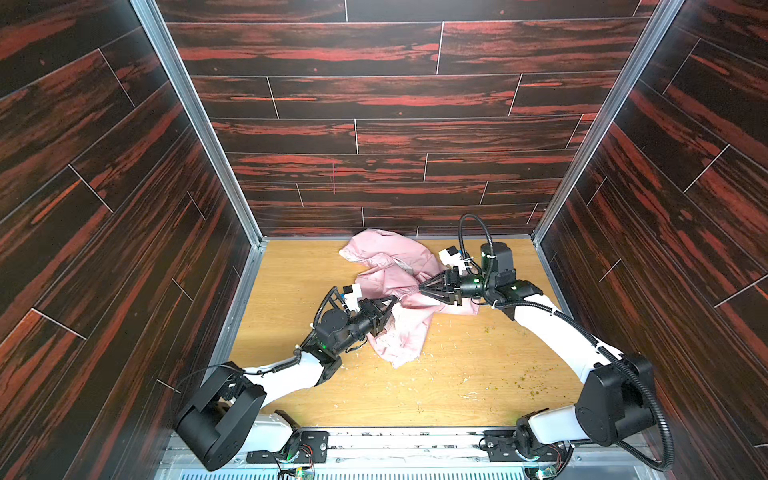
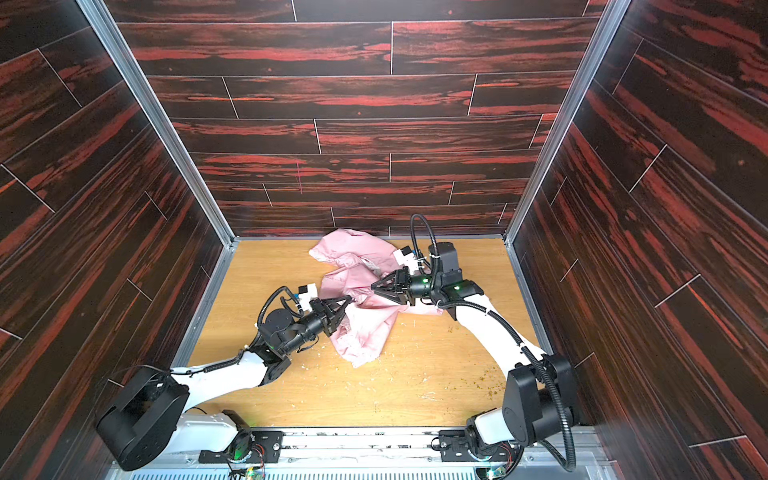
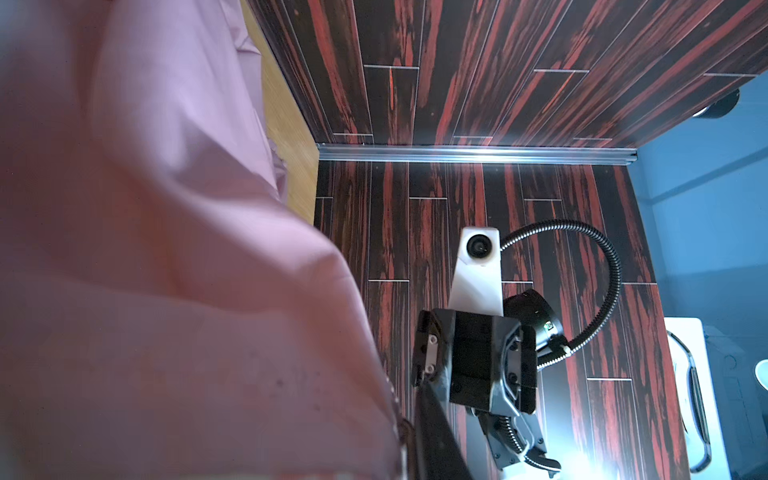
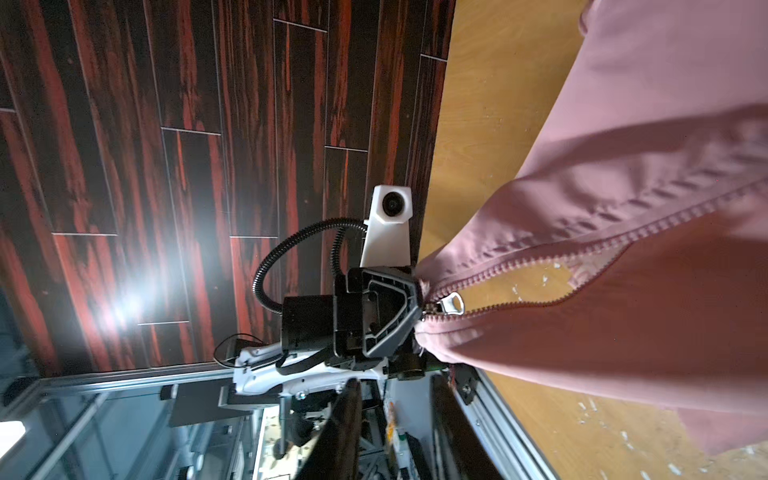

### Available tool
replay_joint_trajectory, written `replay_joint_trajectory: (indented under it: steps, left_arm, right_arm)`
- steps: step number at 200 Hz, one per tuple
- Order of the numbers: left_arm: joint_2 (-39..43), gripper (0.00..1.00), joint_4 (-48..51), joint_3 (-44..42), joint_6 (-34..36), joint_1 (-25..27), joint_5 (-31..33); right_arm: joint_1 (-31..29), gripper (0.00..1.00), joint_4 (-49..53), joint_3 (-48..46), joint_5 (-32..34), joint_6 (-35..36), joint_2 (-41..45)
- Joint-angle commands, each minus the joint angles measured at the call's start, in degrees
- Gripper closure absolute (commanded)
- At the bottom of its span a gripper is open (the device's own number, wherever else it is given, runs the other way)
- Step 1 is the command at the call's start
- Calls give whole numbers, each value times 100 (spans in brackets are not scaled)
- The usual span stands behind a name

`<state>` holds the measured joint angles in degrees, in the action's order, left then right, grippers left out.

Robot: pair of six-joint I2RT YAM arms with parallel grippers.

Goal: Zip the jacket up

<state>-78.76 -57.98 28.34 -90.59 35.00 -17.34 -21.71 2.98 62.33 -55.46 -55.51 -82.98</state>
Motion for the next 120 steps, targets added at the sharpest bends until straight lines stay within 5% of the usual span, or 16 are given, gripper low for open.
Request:
replay_joint_trajectory:
  steps: [1,53,120]
  left_arm:
    - [-208,100,-517,280,-147,-42,-394]
    - [-596,100,-700,681,-474,-63,-1112]
    - [-711,100,-1067,719,-671,-64,-1212]
  right_arm:
    - [-84,69,-658,-208,-451,-418,-129]
    - [-139,63,-801,-407,-318,-369,-222]
    - [-83,63,-1014,-432,-128,-504,-342]
